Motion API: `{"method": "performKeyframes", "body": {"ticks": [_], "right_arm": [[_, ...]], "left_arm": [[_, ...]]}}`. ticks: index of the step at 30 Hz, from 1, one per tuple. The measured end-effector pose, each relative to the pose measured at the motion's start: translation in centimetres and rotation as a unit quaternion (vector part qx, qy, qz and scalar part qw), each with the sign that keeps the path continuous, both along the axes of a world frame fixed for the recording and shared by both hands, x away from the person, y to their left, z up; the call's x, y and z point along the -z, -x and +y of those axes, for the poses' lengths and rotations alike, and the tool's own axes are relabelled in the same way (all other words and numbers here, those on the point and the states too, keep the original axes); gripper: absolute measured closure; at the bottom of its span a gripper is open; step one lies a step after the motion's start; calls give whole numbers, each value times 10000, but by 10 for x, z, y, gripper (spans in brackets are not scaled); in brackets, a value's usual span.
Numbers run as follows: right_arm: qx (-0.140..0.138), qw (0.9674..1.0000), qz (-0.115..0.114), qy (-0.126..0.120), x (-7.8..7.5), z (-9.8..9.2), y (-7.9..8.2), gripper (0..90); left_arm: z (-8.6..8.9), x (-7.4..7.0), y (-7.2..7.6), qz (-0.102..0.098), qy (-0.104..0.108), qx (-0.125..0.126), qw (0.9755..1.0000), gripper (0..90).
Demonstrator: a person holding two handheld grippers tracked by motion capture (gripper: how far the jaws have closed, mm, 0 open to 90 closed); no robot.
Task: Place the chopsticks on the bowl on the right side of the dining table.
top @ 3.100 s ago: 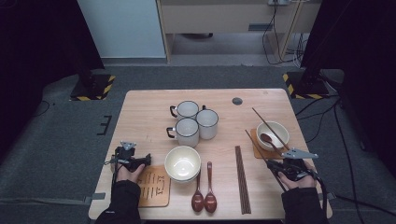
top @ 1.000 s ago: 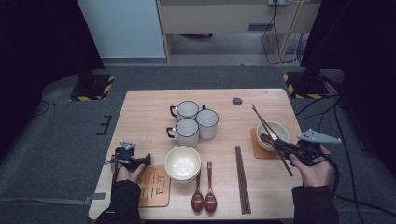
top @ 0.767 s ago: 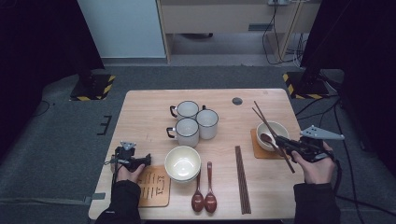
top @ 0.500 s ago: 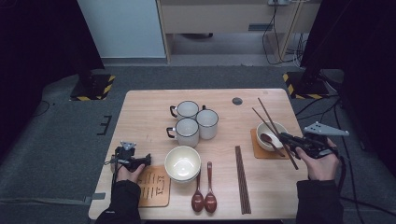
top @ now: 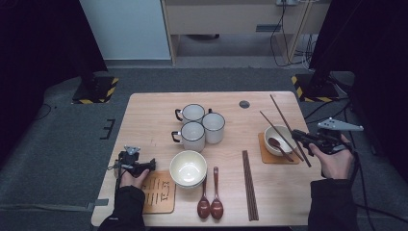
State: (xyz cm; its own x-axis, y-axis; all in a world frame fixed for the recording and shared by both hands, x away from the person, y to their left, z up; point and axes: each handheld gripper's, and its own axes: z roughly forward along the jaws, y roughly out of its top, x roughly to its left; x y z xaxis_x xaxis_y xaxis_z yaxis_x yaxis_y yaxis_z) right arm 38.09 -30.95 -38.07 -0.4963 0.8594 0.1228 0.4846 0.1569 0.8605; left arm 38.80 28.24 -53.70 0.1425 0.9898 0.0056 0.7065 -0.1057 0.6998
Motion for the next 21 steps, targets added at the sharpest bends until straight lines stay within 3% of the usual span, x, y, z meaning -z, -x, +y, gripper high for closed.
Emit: {"method": "performKeyframes", "body": {"ticks": [21], "right_arm": [[20, 9999, -15, 115, -11, -13, -25, 848]], "left_arm": [[0, 0, 0, 10, -9, 10, 10000, 0]]}}
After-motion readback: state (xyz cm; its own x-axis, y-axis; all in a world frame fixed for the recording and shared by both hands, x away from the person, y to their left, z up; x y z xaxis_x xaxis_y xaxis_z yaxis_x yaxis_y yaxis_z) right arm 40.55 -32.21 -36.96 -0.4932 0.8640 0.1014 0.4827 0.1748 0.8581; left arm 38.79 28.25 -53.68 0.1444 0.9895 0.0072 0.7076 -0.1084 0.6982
